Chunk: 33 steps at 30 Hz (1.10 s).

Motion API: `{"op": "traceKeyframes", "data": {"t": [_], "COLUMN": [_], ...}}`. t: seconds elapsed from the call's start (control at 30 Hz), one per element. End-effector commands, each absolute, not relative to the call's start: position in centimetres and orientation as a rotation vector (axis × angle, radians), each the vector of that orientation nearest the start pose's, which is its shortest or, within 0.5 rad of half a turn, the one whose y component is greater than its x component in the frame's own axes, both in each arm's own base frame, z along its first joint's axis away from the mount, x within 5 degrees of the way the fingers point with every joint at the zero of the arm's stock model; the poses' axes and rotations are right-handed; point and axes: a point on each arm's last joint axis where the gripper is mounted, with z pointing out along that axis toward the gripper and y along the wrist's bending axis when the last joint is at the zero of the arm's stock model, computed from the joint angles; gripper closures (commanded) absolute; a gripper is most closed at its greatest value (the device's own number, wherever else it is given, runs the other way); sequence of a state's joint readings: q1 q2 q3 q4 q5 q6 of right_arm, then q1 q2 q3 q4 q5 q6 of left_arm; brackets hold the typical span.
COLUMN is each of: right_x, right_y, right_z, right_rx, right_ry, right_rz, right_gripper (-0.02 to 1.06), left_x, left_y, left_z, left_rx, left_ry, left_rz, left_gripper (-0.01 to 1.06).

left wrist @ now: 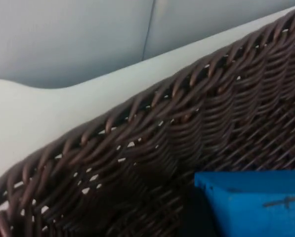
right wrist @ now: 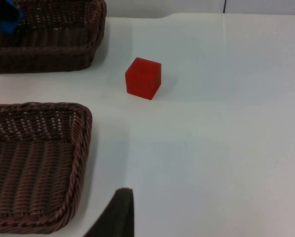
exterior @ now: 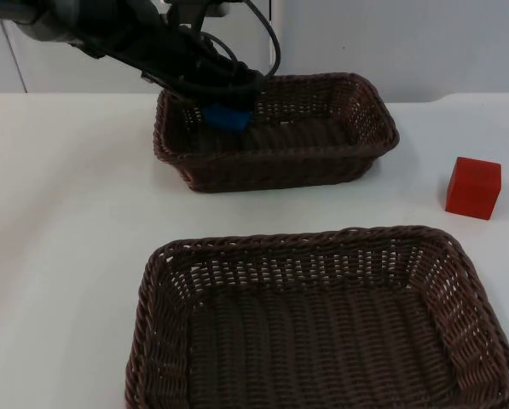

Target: Pick up one cube with the left hand and place it into the upper basket. Pick up one cube with the right hand and place it into the lower basket.

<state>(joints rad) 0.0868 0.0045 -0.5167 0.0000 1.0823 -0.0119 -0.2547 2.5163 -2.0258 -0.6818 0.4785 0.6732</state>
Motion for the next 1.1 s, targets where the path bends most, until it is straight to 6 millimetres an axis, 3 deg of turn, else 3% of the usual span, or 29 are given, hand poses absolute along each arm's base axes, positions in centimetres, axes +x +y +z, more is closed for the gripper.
{"op": "traceKeyframes", "data": {"t": [0.0,0.2,0.33,0.73,0.8,0.93,0.97,1.07], "right_x": [-0.8,-0.8,-0.8,-0.8,-0.8,-0.8,-0.8,-0.8], "right_y": [-0.1,-0.1,-0.1,-0.1,-0.1,-0.1,-0.1,-0.1], "right_z": [28.0,28.0,28.0,28.0,28.0,28.0,28.0,28.0], "right_rx": [-0.112,-0.112,-0.112,-0.112,-0.112,-0.112,-0.112,-0.112], "right_ry": [2.043,2.043,2.043,2.043,2.043,2.043,2.043,2.043], "right_rz": [0.045,0.045,0.045,0.045,0.045,0.045,0.045,0.045], "right_gripper": [0.00,0.00,0.00,0.00,0.00,0.00,0.00,0.00], "left_x": [52.8,52.8,52.7,52.7,52.6,52.6,52.6,52.6], "left_y": [-16.9,-16.9,-17.1,-17.2,-17.2,-17.2,-17.2,-17.3], "left_z": [12.2,12.0,10.5,10.3,10.3,10.3,10.3,10.3], "left_rx": [0.488,0.495,0.502,0.508,0.511,0.514,0.514,0.516], "left_ry": [2.285,2.285,2.310,2.317,2.320,2.322,2.322,2.327], "left_rz": [-0.457,-0.452,-0.453,-0.458,-0.461,-0.461,-0.461,-0.467], "left_gripper": [1.05,1.05,1.05,1.05,1.00,0.71,0.71,0.41]}}
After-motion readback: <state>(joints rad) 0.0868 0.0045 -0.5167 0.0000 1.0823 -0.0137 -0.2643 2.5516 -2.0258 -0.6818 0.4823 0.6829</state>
